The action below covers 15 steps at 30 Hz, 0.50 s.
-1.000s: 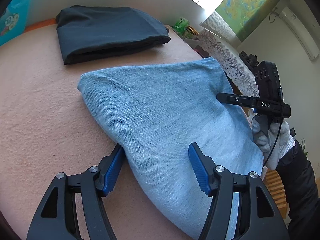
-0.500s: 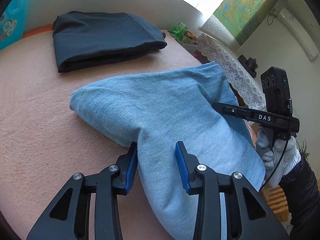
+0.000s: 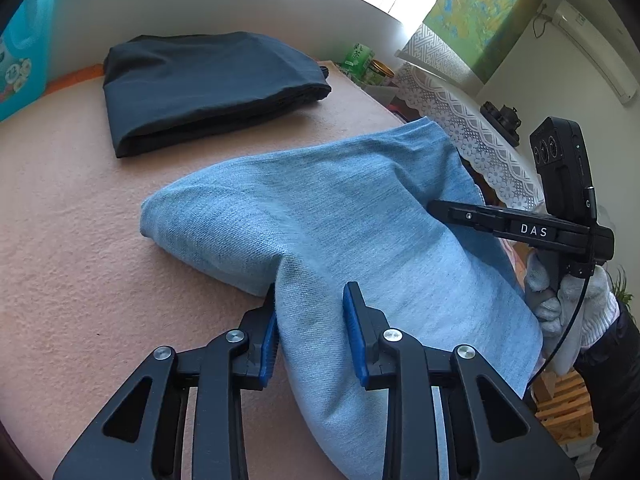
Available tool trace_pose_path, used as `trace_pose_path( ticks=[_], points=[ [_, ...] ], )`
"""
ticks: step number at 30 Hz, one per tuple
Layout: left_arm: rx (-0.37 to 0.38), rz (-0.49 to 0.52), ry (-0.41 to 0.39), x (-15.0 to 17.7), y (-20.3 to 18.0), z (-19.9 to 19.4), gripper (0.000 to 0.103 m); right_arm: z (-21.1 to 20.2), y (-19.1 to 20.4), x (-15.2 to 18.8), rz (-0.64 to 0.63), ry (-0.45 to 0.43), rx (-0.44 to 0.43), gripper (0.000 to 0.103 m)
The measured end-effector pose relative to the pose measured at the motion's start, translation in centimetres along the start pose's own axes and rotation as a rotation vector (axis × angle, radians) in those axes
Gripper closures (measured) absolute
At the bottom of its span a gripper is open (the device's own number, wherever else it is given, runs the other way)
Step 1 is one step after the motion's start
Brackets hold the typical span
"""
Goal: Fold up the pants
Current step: 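Lift the jeans with the right tool and fold it over onto itself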
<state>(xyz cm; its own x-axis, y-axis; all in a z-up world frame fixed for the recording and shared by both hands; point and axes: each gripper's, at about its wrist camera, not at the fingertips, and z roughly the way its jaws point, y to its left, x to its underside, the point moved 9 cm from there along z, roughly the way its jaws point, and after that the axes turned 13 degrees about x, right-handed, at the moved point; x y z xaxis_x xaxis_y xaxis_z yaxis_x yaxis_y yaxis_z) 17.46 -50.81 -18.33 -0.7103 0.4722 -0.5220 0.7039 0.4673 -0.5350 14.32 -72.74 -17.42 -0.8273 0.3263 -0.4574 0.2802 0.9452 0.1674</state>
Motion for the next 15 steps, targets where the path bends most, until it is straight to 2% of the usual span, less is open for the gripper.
trace_pose_path(
  ticks=[7,13,15],
  points=[
    [-0.009,0.03,0.023,0.35,-0.48,1.03,0.057,-0.11,0.31,0.09,-0.023,-0.019,0.046,0.073],
    [0.016,0.022,0.016,0.27,-0.45,0.88,0.054,-0.53,0.57,0.07,-0.044,-0.043,0.099,0.073],
    [0.004,0.045,0.014,0.3,-0.55,0.87,0.054,-0.77,0.66,0.08,-0.048,-0.051,0.115,0.074]
  ],
)
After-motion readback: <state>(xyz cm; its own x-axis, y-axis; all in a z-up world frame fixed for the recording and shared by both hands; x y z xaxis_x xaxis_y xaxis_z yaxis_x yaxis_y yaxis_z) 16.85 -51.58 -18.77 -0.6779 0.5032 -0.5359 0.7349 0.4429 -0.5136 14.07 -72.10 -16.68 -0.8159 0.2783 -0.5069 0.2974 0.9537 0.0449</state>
